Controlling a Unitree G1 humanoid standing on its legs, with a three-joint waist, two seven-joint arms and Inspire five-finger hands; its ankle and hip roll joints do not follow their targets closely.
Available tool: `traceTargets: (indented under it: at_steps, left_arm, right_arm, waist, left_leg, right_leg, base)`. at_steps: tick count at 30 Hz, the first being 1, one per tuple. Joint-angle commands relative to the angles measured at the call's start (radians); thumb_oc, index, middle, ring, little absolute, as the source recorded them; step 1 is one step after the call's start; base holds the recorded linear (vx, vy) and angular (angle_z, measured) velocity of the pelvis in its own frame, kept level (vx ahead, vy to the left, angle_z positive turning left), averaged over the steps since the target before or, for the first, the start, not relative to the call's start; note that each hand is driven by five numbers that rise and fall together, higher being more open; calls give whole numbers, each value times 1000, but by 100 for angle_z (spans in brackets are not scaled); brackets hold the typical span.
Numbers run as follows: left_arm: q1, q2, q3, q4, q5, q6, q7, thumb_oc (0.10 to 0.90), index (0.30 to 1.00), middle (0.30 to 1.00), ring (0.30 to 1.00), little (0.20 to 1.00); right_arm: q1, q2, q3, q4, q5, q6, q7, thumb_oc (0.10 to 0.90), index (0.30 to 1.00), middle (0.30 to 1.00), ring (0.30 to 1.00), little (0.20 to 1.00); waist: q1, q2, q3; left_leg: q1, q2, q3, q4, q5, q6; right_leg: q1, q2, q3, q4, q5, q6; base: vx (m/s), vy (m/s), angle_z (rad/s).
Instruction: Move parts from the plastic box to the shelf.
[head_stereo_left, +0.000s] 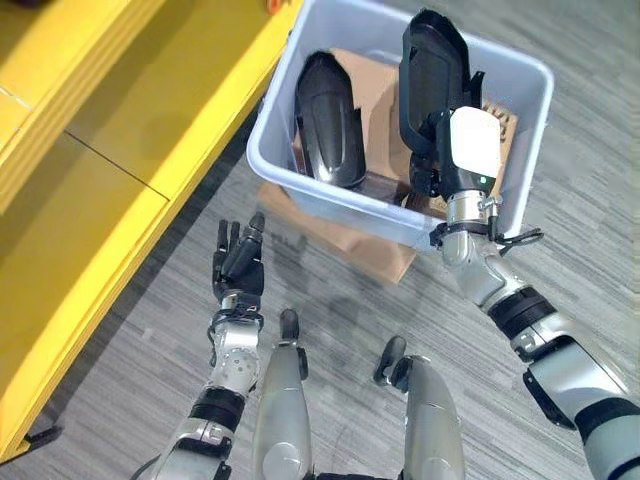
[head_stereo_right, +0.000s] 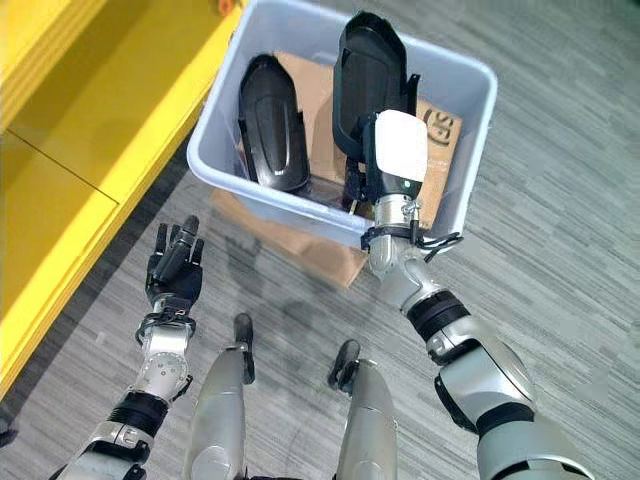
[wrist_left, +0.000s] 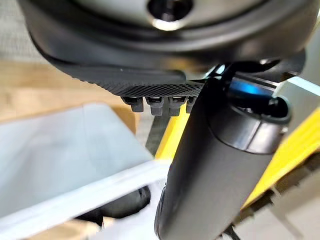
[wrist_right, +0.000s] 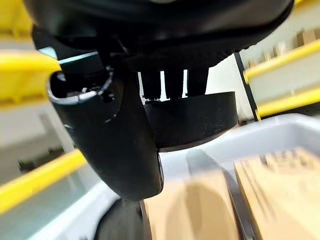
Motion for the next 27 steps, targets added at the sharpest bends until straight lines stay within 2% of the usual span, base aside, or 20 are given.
traceTargets:
  at_steps: [1,3,5,8,10,15,17,21,24,25,27]
  left_arm:
    - [-15,-15,-20,-160,95,-55,-40,900,1000,1000,1000,1000]
    - [7,-16,-18,-175,122,-36,-34,900,1000,1000,1000,1000]
    - [29,-27,-27,-175,128,-45,-46,900,1000,1000,1000,1000]
    - [54,-57,-33,-190,70,-112,-61,900,1000,1000,1000,1000]
    - [75,-61,-28,-215,77,-118,-36,900,1000,1000,1000,1000]
    - [102,-76,-7,-234,140,-59,-15,900,1000,1000,1000,1000]
    - [117,-77,-5,-250,190,-12,-5,900,1000,1000,1000,1000]
    - [107,-80,-17,-253,235,8,-17,900,1000,1000,1000,1000]
    - [116,-68,-5,-270,332,7,73,900,1000,1000,1000,1000]
    - [128,-49,14,-276,481,31,171,900,1000,1000,1000,1000]
    - [141,-31,25,-266,558,54,222,900,1000,1000,1000,1000]
  right_arm:
    - [-126,-92,-108,-159,-116,-41,-78,400,300,300,300,300]
    - [-126,-96,-107,-159,-121,-41,-88,400,300,300,300,300]
    - [-124,-93,-112,-172,-130,-38,-84,400,300,300,300,300]
    - [-108,-86,-114,-188,-130,-46,-62,400,300,300,300,300]
    - [-83,-84,-127,-222,-142,-49,-36,400,300,300,300,300]
    - [1,-80,-134,-306,-155,-91,30,400,300,300,300,300]
    - [100,-69,-140,-398,-173,-126,88,400,300,300,300,300]
    - [206,-69,-150,-499,-177,-182,140,400,300,300,300,300]
    - [289,-67,-171,-563,-169,-223,179,400,300,300,300,300]
    - [330,-66,-180,-594,-166,-239,196,400,300,300,300,300]
    - [377,-70,-194,-628,-163,-263,198,400,300,300,300,300]
  waist:
    - [5,26,-61]
    - [7,27,-80]
    - [8,29,-108]
    - [8,30,-161]
    - [10,25,-200]
    - [7,18,-263]
    - [-6,19,-301]
    - [-21,27,-338]
    - [-21,30,-363]
    - [-16,31,-372]
    - [-14,30,-380]
  left_leg:
    - [98,43,56,-7,-65,10]
    - [136,45,63,-24,-63,7]
    - [179,49,68,-47,-56,4]
    - [248,52,70,-93,-37,-3]
    - [286,51,70,-124,-30,-7]
    - [360,47,62,-195,-9,-14]
    - [395,44,65,-238,5,-12]
    - [441,40,69,-293,18,-10]
    - [478,34,68,-328,14,-4]
    - [492,27,63,-342,10,1]
    - [500,14,50,-352,4,9]
  right_leg:
    - [86,6,37,-97,12,46]
    - [127,6,32,-119,13,43]
    - [176,6,25,-146,14,40]
    - [261,10,19,-211,25,36]
    - [306,8,9,-248,30,40]
    - [395,3,-14,-329,46,49]
    - [430,-8,-21,-371,65,60]
    - [475,-15,-26,-421,83,74]
    - [509,-26,-28,-458,97,87]
    - [524,-33,-27,-474,104,95]
    - [535,-35,-15,-477,103,101]
  base:
    - [68,15,-8]
    - [101,28,-4]
    - [137,49,0]
    - [179,49,-4]
    - [159,29,-2]
    - [88,77,10]
    - [27,172,14]
    - [-1,172,10]
    - [7,172,15]
    - [1,108,11]
    - [-1,110,15]
